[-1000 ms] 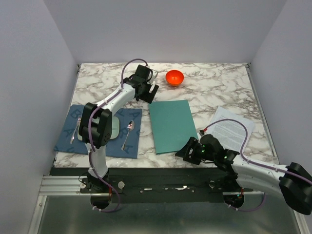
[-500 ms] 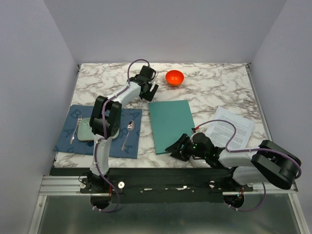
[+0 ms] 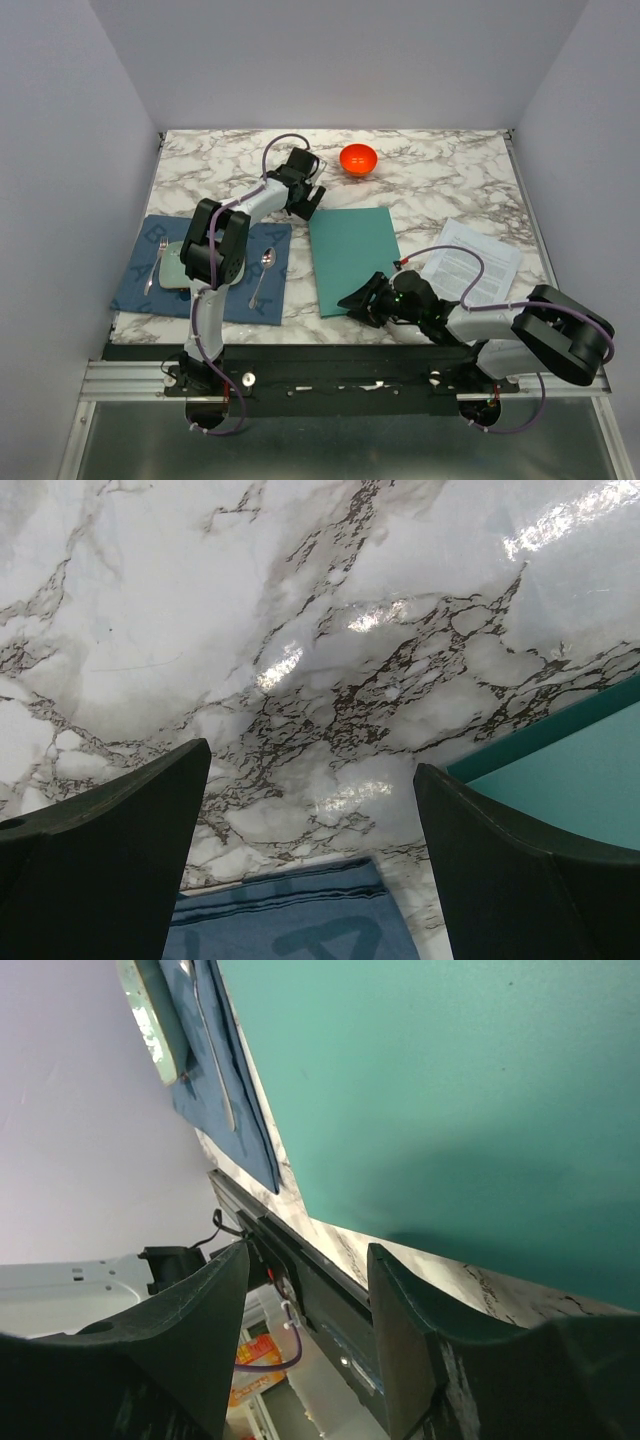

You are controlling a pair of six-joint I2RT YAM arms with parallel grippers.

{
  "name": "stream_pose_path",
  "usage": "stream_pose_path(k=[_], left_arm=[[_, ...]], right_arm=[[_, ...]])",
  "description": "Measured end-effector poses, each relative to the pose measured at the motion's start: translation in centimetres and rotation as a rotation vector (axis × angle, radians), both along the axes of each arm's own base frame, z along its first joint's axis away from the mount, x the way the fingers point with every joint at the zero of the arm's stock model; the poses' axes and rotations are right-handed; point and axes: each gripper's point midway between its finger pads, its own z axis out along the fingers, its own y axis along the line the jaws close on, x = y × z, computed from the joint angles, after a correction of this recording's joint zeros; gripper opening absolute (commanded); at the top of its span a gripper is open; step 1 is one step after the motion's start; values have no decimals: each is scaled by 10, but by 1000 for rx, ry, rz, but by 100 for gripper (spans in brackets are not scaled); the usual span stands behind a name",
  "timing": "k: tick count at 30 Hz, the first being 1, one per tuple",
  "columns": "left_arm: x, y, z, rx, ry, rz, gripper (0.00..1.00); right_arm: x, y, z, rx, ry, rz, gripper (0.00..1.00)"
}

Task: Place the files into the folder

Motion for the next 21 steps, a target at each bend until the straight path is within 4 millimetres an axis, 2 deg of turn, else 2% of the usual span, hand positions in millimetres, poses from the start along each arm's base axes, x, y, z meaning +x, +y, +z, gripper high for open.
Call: stream_pose_path(k=[3, 8, 14, 21], left_arm=[[1, 1, 1, 5, -8, -9, 98], [6, 13, 7, 17, -8, 15, 98], [30, 29, 33, -2, -71, 77, 99], [44, 13, 56, -43, -127, 76, 99]], right_arm=[[-4, 0, 2, -4, -5, 12, 60], [-14, 2, 9, -2, -22, 46, 60], [-18, 1, -1, -26, -1, 53, 60], [-18, -5, -12, -54, 19, 27, 60]])
